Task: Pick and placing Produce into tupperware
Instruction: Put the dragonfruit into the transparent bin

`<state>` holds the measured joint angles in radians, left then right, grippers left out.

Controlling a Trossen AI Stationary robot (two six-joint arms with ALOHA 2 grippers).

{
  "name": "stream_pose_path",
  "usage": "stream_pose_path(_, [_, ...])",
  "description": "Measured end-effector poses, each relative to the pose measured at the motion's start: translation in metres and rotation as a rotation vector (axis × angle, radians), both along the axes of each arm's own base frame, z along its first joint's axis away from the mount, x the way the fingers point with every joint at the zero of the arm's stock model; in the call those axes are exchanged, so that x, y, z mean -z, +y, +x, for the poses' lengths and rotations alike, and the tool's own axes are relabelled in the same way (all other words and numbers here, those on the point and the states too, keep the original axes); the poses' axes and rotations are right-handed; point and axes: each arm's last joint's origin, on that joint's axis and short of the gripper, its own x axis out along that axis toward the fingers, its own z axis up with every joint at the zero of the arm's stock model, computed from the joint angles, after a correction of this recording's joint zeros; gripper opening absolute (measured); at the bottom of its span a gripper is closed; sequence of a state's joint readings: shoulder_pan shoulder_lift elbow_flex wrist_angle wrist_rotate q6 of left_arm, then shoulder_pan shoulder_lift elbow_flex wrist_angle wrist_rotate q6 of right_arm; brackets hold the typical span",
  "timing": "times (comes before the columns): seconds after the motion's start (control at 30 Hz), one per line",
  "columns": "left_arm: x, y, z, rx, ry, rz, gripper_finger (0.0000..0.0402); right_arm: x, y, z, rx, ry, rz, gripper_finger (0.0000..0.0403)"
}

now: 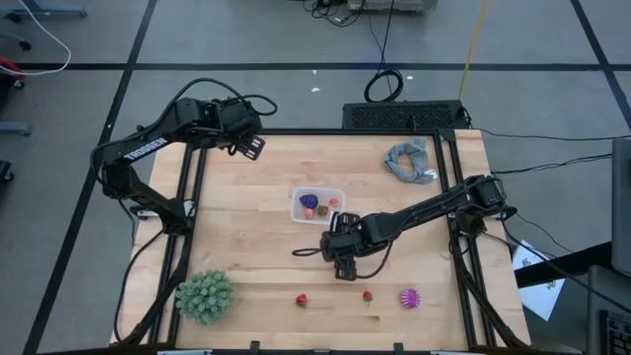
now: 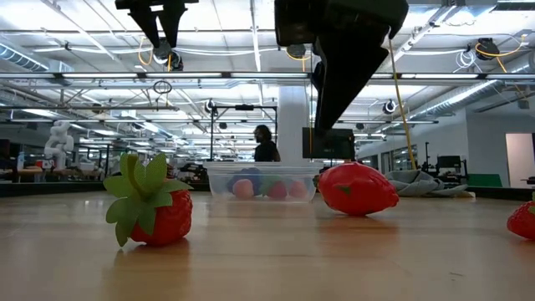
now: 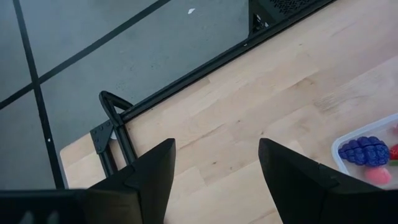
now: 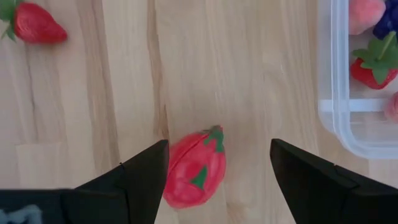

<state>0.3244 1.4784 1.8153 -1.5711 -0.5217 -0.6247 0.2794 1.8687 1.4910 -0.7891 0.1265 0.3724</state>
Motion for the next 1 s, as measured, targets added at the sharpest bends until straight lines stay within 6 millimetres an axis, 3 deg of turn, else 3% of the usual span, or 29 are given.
stream_pose_path(0.73, [0.0,0.0,0.0,0.0,0.0,0.0,0.0237,0.001,0.024,-0.01,-0.112,0.032,-0.02,0.027])
stream_pose_path(1.0, [0.0,-0.006,0.002,0.023,-0.001,0.001,0.0237,0.001,0.022,-0.01,-0.055,0.035,-0.003,0.027])
